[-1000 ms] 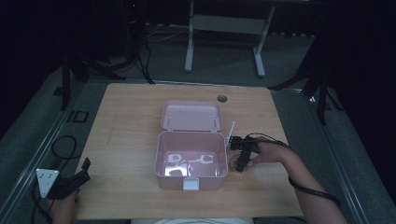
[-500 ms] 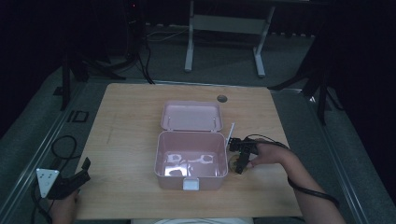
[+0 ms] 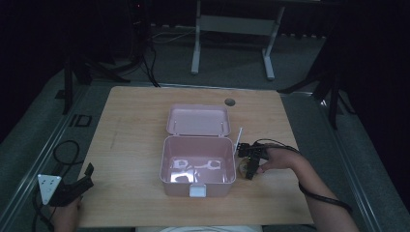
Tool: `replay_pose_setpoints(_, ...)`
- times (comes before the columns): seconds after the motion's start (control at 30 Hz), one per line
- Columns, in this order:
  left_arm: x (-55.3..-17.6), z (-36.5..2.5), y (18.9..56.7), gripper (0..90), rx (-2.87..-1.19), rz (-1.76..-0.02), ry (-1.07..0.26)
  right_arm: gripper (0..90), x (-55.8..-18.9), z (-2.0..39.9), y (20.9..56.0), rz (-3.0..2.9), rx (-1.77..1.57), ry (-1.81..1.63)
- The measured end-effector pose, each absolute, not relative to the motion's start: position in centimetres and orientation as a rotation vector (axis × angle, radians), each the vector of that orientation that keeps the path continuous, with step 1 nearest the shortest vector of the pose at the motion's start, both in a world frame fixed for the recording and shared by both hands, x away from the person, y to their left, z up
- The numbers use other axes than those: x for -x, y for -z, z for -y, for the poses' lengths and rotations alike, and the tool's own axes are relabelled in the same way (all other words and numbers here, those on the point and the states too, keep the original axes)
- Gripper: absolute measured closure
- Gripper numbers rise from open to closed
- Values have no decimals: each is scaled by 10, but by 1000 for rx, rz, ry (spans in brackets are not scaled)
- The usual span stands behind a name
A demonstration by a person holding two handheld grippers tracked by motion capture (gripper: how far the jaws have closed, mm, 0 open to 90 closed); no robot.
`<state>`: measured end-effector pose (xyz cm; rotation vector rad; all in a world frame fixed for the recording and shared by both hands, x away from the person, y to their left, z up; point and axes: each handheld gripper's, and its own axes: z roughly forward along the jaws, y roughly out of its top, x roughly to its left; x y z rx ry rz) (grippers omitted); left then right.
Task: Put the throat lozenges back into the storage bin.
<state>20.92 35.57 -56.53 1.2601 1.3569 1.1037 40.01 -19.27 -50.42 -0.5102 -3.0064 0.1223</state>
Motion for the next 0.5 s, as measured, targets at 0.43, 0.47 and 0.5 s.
replay_pose_setpoints(0.43,-209,-356,565,24,-1261,-1360,-1105,202,-386,202,456,3020,447,-144)
replay_pose_setpoints(0.47,-209,-356,565,24,-1261,-1360,-1105,202,-385,203,451,3024,444,-147)
replay_pose_setpoints(0.5,-209,-356,565,24,-1261,-1360,-1104,203,-384,204,446,3031,442,-143)
